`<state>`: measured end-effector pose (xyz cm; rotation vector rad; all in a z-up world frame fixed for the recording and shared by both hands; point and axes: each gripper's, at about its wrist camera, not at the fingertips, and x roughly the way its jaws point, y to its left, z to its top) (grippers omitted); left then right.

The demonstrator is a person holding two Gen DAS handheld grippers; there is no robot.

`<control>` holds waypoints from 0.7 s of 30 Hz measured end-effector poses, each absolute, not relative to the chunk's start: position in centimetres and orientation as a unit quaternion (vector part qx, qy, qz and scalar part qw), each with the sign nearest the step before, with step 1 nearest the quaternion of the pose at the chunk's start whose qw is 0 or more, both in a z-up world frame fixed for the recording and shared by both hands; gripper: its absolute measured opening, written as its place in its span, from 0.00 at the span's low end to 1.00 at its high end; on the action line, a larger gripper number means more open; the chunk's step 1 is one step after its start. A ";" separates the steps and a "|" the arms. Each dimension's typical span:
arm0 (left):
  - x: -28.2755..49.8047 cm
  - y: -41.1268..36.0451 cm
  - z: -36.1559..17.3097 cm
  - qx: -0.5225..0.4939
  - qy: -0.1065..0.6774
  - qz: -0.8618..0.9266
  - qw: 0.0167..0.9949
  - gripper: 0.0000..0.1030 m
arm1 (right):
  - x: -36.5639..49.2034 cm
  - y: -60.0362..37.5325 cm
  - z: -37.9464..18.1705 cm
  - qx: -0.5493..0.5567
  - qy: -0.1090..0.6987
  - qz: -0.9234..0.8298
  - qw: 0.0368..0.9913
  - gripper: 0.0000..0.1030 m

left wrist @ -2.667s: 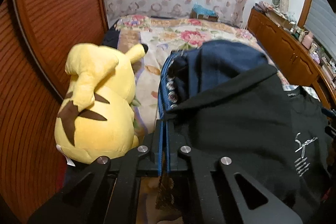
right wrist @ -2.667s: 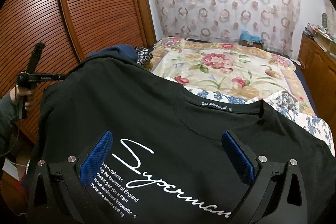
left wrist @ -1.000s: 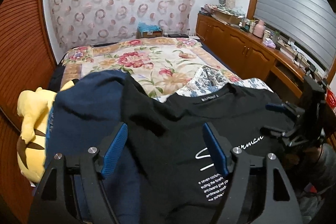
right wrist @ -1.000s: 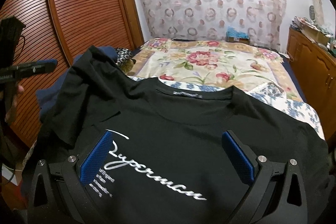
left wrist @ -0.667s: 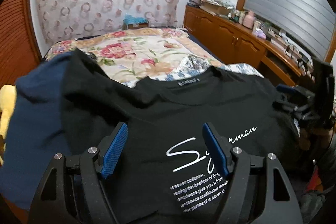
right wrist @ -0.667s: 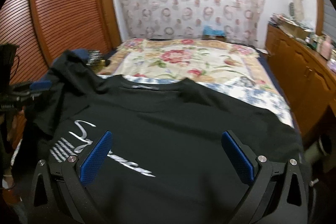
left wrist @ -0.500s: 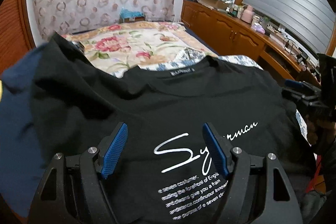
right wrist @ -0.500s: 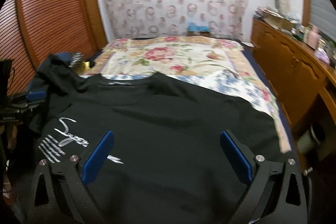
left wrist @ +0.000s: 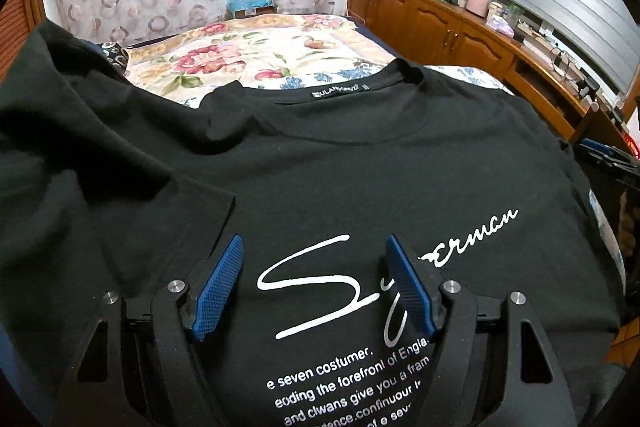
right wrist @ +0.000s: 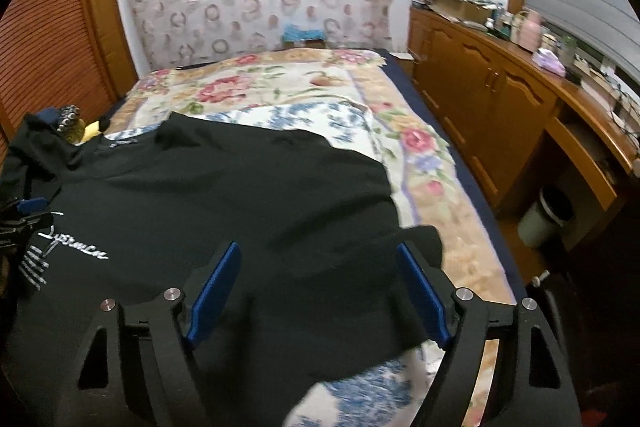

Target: Fold small clothes

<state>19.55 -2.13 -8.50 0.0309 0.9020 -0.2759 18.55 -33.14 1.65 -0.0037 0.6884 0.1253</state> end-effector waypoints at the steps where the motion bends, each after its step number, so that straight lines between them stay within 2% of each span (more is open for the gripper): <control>1: 19.6 -2.3 -8.6 0.014 0.433 -0.131 0.891 0.72 | 18.8 -33.0 1.8 0.000 0.340 0.060 0.939 0.77; 10: 19.5 -4.1 -9.1 0.048 0.431 -0.131 0.892 0.73 | 19.4 -32.9 2.2 0.018 0.356 0.040 0.933 0.69; 21: 19.5 -5.5 -9.3 0.070 0.438 -0.158 0.882 0.90 | 20.6 -33.3 1.5 0.057 0.372 0.040 0.926 0.68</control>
